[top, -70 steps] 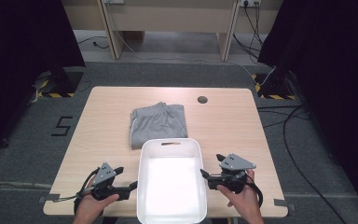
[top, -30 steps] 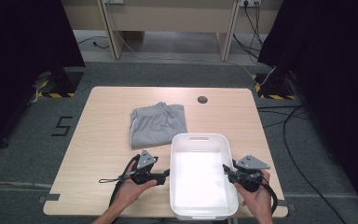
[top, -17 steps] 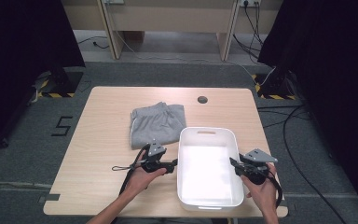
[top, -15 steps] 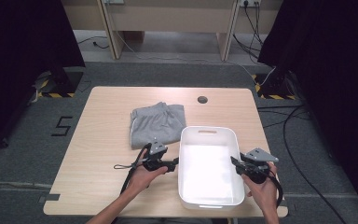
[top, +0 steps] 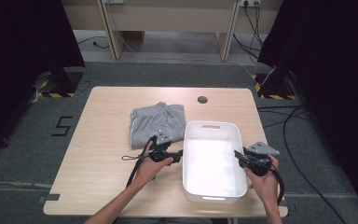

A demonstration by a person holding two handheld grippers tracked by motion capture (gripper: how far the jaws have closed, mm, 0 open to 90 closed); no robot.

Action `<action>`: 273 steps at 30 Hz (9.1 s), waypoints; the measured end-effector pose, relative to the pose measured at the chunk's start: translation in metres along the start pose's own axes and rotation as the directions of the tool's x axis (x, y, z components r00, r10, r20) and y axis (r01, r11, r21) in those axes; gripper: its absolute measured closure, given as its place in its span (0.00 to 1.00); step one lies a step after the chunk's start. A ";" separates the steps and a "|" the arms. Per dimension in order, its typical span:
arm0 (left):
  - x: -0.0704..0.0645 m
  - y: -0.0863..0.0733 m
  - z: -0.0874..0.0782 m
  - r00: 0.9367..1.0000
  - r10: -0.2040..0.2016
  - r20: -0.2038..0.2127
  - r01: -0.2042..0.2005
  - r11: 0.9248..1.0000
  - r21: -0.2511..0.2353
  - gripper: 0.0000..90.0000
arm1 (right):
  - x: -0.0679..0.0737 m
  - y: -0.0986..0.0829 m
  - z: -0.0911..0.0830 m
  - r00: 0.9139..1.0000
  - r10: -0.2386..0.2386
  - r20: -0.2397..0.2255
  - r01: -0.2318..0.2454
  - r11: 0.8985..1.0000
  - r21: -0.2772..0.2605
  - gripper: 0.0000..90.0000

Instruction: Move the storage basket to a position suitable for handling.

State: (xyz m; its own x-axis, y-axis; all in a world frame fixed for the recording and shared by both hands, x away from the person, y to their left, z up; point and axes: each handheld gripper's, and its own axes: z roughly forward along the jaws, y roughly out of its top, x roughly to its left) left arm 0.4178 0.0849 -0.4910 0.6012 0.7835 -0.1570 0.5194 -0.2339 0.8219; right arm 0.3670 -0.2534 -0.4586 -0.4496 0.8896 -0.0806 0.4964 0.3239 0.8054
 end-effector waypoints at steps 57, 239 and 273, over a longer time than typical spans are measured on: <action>0.078 -0.052 -0.055 0.989 0.008 -0.147 0.000 0.999 0.055 0.48 | 0.017 -0.003 -0.040 0.998 0.026 -0.057 -0.031 0.997 -0.073 0.38; 0.080 0.041 -0.028 0.995 -0.051 -0.089 0.050 0.999 -0.019 0.32 | 0.042 -0.013 -0.004 0.991 -0.029 -0.131 0.019 0.997 -0.078 0.28; 0.086 0.029 -0.040 0.995 -0.059 -0.084 0.056 0.998 -0.034 0.35 | 0.029 0.035 0.044 0.997 -0.058 -0.048 0.054 0.995 -0.081 0.34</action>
State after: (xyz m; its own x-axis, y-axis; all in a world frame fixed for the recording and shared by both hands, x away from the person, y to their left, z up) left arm 0.4606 0.1686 -0.4588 0.5165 0.8415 -0.1581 0.5310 -0.1699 0.8302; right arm 0.4040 -0.2023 -0.4586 -0.5127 0.8528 -0.0990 0.4096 0.3444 0.8448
